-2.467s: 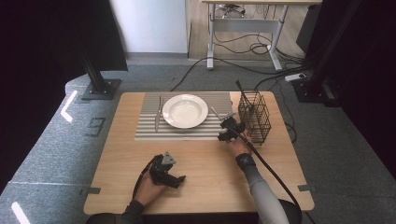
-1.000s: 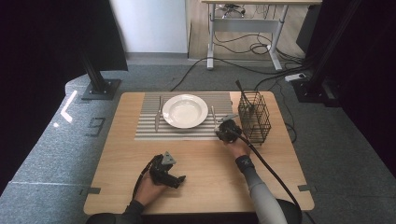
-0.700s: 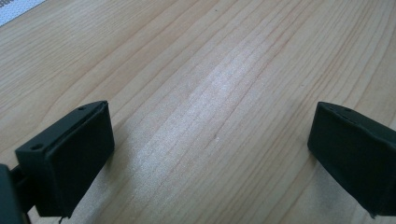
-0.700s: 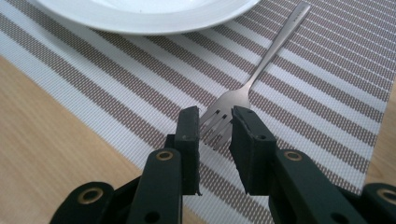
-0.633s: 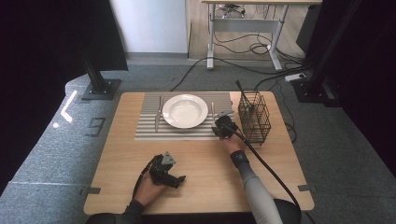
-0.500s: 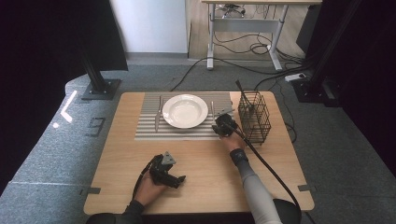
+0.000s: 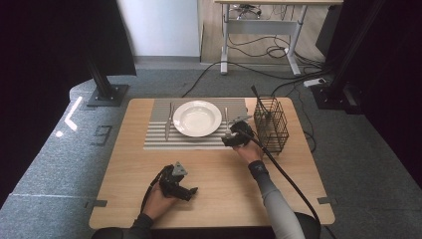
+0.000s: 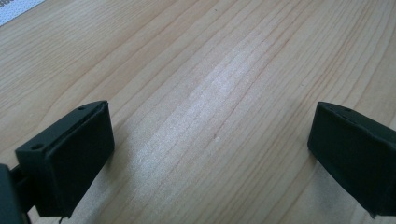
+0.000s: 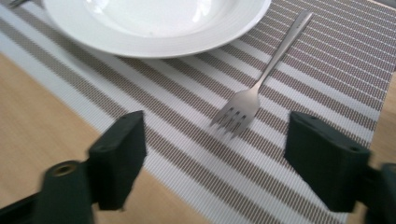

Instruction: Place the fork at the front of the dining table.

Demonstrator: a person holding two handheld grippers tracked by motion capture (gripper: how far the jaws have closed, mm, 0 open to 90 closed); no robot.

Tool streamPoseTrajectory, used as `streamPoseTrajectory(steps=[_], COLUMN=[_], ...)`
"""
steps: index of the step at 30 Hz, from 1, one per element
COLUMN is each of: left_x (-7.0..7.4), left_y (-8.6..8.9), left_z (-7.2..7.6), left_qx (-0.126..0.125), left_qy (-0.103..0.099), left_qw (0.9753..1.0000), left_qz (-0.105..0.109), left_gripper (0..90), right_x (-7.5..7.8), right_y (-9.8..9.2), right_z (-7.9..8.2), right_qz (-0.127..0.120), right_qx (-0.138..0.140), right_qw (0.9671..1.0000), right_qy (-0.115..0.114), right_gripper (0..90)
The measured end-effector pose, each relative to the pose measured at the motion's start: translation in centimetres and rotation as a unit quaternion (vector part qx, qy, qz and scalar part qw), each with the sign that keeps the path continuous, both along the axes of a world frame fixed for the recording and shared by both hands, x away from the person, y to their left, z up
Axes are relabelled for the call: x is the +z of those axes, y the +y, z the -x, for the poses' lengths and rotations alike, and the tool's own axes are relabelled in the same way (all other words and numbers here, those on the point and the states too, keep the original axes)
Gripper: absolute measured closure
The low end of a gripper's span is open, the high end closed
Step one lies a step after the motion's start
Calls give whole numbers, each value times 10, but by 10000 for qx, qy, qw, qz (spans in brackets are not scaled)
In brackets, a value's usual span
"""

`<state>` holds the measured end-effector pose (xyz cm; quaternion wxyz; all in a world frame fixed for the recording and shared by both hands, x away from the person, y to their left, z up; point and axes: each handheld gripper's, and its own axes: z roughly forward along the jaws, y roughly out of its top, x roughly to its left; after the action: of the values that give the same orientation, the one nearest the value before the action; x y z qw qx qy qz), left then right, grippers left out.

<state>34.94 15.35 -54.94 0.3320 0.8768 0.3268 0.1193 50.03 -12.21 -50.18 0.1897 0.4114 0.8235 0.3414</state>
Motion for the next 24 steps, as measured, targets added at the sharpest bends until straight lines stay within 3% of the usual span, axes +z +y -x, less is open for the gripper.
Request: streamPoseTrajectory(steps=[5, 12, 18, 21, 24], left_x=[0, 0, 0, 0, 0], left_y=[1, 3, 4, 4, 4], left_z=[2, 6, 7, 7, 7], left_qx=[-10, -19, -14, -12, -10], left_qy=[1, -3, 2, 2, 3], left_qw=[10000, 10000, 10000, 10000, 10000], left_qz=[-6, -3, -5, -4, -3], left_gripper=[0, 0, 0, 0, 0], right_x=[11, 16, -6, -23, -40], right_y=[-4, -22, -42, -50, -59], right_z=[23, 63, 99, 110, 116], right_qz=[99, -177, -107, 94, 75], right_qx=[104, 219, 240, 264, 264], right_qw=[9998, 9994, 9995, 9996, 9996], right_qy=[-162, -216, -153, -105, 37], right_gripper=[139, 116, 88, 47, 21])
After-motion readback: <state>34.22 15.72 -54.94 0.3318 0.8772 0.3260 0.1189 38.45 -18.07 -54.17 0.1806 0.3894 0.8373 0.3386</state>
